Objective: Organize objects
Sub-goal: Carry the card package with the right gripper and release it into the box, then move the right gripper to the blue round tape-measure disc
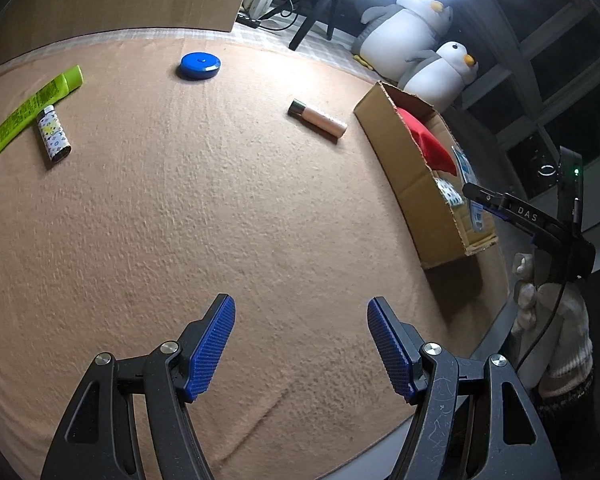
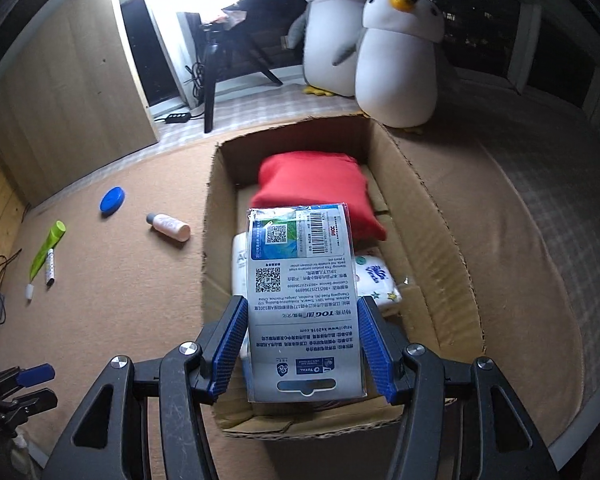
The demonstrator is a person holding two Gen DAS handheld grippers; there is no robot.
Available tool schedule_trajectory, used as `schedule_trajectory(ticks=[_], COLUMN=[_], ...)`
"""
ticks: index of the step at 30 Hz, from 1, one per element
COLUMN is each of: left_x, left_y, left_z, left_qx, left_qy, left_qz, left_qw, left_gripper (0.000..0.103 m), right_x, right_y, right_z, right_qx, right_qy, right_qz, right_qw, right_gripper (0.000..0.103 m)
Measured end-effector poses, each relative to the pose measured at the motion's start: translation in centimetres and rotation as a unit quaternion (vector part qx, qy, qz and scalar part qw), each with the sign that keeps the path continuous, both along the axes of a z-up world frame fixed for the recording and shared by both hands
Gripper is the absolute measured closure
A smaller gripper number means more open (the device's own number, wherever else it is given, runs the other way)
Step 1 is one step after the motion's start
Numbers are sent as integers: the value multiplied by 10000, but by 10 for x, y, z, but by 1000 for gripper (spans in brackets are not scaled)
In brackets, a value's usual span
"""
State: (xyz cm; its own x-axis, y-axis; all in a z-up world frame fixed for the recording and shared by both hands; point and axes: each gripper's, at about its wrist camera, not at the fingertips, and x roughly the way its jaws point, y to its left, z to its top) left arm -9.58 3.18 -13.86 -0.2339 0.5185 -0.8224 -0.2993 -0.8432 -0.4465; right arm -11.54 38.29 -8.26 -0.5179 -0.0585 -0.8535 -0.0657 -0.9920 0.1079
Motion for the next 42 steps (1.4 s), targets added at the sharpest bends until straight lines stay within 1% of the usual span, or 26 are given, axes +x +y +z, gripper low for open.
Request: schedule_trajectory(ticks=[8, 11, 13, 21, 25, 32, 38, 42], left_x=[3, 4, 5, 8, 9, 11, 14, 15], left_y=[-6, -10, -12, -23, -30, -42, -62, -79], left_z=[0, 1, 1, -1, -2, -4, -6, -9], left_qx=[-15, -10, -6, 26, 20, 15, -4, -10], left_qy=[-14, -9, -8, -25, -25, -50, -86, -120], left_qz=[54, 70, 86, 146, 189, 272, 442, 618], left_qw=[10000, 10000, 10000, 9999, 9998, 9996, 9990, 9980], left_gripper=[31, 31, 31, 31, 31, 31, 31, 31], right_x=[-1, -2, -4, -3, -1, -11, -29, -45], right_y=[4, 2, 0, -11, -19, -56, -103, -131], right_z=[-4, -4, -4, 2, 9, 20, 19, 15], right_qx=[12, 27, 40, 63, -65, -196, -206, -280], right_qy=[-26, -18, -35, 63, 190, 293, 332, 262], right_qz=[-80, -88, -57, -25, 25, 458, 883, 1146], right_qw=[10000, 10000, 10000, 10000, 9998, 9983, 9953, 9927], right_gripper=[51, 49, 40, 40, 40, 40, 39, 39])
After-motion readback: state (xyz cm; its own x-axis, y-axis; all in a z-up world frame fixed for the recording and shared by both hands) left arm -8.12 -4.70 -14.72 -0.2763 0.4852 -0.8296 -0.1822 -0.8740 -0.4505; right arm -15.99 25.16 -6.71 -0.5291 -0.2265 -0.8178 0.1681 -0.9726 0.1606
